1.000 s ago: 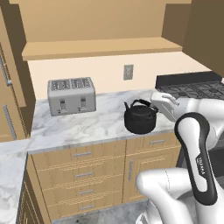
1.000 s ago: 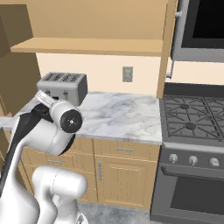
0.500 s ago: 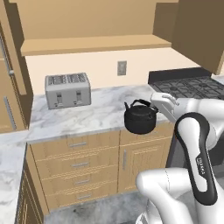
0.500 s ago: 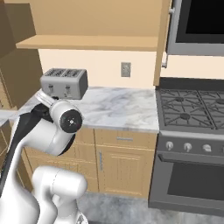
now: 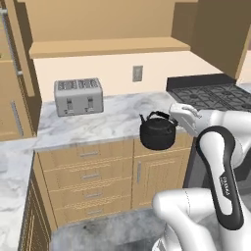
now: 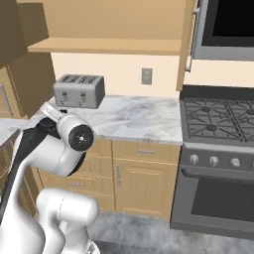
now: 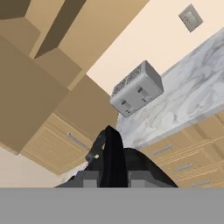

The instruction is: Open the cabinet, pick the kettle from the cabinet, and place it in the sink.

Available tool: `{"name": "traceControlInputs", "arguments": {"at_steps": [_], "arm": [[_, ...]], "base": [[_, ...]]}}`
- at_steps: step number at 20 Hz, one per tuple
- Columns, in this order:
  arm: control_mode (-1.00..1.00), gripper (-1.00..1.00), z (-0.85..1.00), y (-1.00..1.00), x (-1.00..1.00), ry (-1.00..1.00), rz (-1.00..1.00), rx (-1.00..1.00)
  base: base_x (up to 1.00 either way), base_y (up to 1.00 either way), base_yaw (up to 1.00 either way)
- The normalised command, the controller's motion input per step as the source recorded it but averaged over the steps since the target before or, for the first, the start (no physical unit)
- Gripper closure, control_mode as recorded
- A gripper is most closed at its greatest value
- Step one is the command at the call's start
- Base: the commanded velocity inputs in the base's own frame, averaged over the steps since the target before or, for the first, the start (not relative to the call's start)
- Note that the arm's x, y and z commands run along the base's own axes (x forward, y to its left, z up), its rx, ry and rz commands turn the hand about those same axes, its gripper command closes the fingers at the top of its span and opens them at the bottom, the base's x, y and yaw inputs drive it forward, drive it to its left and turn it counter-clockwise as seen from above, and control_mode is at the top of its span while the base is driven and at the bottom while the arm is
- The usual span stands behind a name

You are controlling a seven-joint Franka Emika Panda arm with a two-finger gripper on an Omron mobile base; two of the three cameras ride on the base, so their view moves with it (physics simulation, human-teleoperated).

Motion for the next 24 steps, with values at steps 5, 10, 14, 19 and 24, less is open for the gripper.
{"name": "traceControlInputs", "arguments": {"at_steps": [5,10,14,19,24], "arm": [[1.0,1.0,0.0,0.0,0.0,0.0,0.0,0.0],[1.0,1.0,0.0,0.0,0.0,0.0,0.0,0.0],[1.0,1.0,0.0,0.0,0.0,0.0,0.0,0.0],[1.0,1.0,0.0,0.0,0.0,0.0,0.0,0.0],[1.0,1.0,0.0,0.0,0.0,0.0,0.0,0.0]], "base": [[-0.32,0.0,0.56],[-0.27,0.0,0.72],[-0.2,0.0,0.76],[-0.17,0.0,0.76],[-0.14,0.0,0.75]]}}
